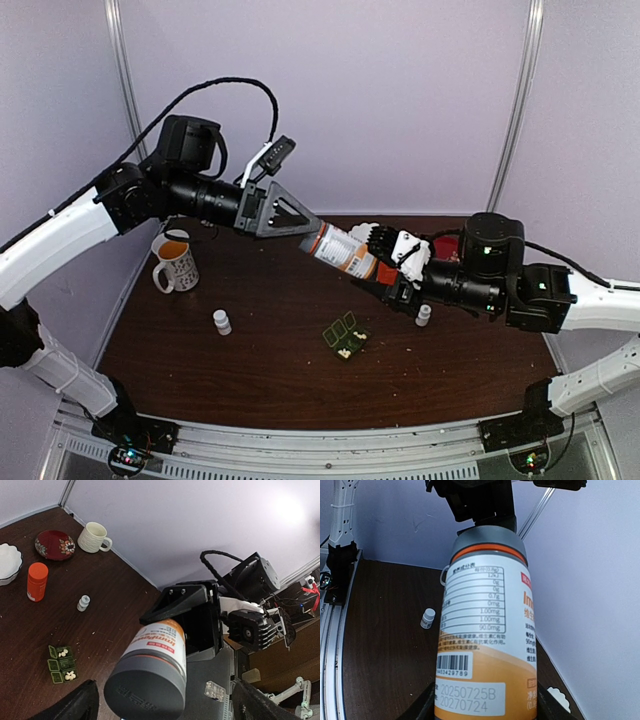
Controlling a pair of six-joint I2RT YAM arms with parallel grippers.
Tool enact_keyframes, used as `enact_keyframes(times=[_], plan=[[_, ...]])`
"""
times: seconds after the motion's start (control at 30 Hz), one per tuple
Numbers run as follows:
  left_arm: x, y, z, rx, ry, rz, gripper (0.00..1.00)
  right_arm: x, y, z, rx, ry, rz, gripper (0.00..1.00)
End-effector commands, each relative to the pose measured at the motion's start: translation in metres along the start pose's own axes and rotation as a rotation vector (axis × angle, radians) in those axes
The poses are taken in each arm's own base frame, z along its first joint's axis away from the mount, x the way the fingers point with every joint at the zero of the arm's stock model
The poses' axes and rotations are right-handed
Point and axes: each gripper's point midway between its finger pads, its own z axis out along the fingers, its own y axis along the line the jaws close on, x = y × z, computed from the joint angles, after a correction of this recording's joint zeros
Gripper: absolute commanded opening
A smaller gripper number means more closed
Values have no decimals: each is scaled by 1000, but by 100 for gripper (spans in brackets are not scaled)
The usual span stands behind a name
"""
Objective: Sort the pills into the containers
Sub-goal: Screw the lid of the pill bottle onto the pill bottle.
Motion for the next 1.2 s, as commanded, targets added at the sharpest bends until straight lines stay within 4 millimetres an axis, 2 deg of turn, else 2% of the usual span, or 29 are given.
enact_keyframes(times=[0.0, 0.13, 0.2, 0.4, 0.43, 0.47, 0.5, 0.57, 0.63, 0.7, 0.73, 0.9, 1.0, 1.17], plan=[[6, 13, 4, -35, 15, -13, 97, -33, -15, -5, 44, -96, 1, 0], [9, 18, 6, -49, 25, -22, 98, -31, -14, -5, 42, -93, 4, 0], [10, 17, 7, -35, 34, -25, 93, -30, -14, -4, 40, -87, 3, 0], [12, 13, 10, -2, 51, -27, 65, -28, -9, 0, 17, -82, 7, 0], [13, 12, 10, 5, 55, -27, 58, -29, -7, 0, 8, -82, 7, 0], [13, 11, 11, 13, 56, -26, 45, -29, -7, 1, 4, -81, 10, 0], [13, 11, 12, 17, 58, -26, 38, -29, -5, 1, -4, -80, 11, 0], [14, 10, 13, 29, 65, -25, 32, -30, -3, 1, -19, -78, 21, 0], [15, 7, 13, 55, 69, 13, 25, -34, 2, -1, -60, -91, 45, 0], [16, 3, 13, 83, 66, 98, 11, -40, 9, -4, -125, -111, 78, 0], [18, 1, 12, 92, 57, 169, 8, -43, 12, -7, -163, -127, 100, 0], [38, 6, 9, 102, -22, 475, 0, -61, 33, -19, -356, -183, 197, 0], [38, 12, 14, 43, -60, 600, 0, -65, 44, -25, -436, -207, 234, 0], [60, -10, 22, 230, 23, 801, 0, -60, 57, -26, -502, -206, 273, 0]])
